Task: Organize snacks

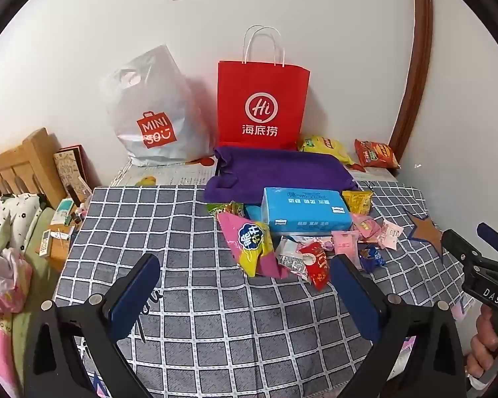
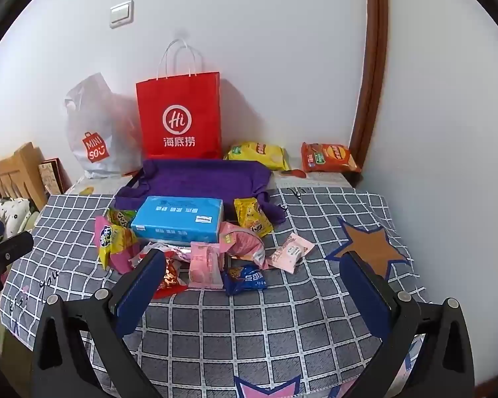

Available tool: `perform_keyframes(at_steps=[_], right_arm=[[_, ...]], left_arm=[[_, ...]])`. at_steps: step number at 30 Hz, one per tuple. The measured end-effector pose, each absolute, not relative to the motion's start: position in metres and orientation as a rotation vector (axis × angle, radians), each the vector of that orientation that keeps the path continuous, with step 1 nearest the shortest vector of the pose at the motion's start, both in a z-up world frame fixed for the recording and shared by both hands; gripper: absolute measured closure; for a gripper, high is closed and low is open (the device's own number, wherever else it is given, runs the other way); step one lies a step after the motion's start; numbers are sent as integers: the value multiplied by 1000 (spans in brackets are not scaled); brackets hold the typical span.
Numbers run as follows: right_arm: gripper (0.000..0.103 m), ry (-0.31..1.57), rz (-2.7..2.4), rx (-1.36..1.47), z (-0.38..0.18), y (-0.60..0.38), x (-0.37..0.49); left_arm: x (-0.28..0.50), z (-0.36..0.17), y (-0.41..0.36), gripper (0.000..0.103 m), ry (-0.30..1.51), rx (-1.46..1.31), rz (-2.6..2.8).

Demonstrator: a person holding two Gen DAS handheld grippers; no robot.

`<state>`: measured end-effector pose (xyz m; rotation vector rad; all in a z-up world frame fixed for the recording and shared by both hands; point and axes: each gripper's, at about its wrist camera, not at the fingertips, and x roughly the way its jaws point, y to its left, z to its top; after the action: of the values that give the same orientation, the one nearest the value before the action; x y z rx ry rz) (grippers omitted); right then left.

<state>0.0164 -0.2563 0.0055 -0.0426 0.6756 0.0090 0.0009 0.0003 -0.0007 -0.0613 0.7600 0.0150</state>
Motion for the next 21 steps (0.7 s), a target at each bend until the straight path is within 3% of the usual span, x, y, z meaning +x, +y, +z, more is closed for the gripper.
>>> perform_keyframes(at_steps=[21], right_arm=[[0, 643, 7, -30, 17, -256, 8]], left_arm=[[-7, 6, -7, 1, 702, -49, 1]])
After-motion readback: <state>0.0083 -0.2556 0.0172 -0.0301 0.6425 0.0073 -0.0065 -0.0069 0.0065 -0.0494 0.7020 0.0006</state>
